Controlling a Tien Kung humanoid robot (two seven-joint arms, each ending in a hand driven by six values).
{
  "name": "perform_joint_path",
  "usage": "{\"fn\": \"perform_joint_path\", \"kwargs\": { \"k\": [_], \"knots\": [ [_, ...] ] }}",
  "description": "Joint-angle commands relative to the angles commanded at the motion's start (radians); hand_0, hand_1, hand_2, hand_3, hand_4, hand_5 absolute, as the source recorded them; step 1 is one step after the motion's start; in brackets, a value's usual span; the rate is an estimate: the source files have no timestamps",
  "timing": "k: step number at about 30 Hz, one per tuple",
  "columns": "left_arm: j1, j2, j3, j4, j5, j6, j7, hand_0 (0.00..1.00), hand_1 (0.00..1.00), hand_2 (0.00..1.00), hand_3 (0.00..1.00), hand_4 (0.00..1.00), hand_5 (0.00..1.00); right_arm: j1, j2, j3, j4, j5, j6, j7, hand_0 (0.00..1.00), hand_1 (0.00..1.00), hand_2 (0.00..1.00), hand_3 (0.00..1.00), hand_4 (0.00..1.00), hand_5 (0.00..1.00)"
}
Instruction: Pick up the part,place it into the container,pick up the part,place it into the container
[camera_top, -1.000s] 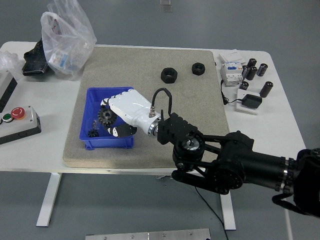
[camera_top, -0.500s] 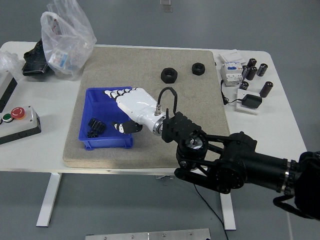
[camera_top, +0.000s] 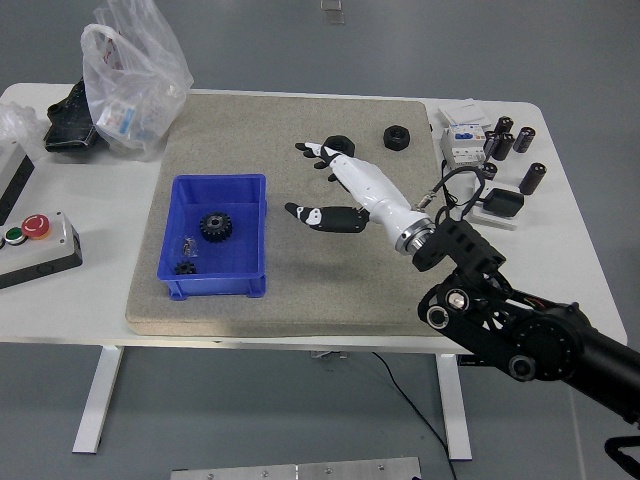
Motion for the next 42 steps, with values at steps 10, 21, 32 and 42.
{"fn": "perform_joint_path", "kwargs": {
  "k": [10,21,32,42],
  "knots": [
    [0.004,0.000,-0.002,0.000,0.002,0.000,-0.006,0.665,0.478,0.531,0.625,0.626,0.244,-0.275,0.011,0.315,-0.040,0.386,0.178,0.282,0.652,0.737,0.782,0.793,0.821,0.528],
    [0.007,-0.005,-0.005,0.000,-0.002,0.001,-0.008,0.665,0.478,0.531,0.625,0.624,0.241,-0.394,0.035,0.438,-0.063,0.794,0.372,0.374,0.670,0.735,0.762,0.766,0.888,0.736],
    [0.011,-0.006,-0.010,0.000,0.000,0.001,-0.006,0.665,0.478,0.531,0.626,0.625,0.241,-0.407,0.044,0.425,-0.058,1.156,0.481,0.382,0.719,0.728,0.737,0.752,0.927,0.877],
    [0.013,-0.008,-0.010,0.000,0.002,0.001,-0.005,0.665,0.478,0.531,0.626,0.626,0.242,-0.404,0.043,0.432,-0.063,1.257,0.471,0.382,0.835,0.802,0.789,0.748,0.966,0.998]
  ]
}}
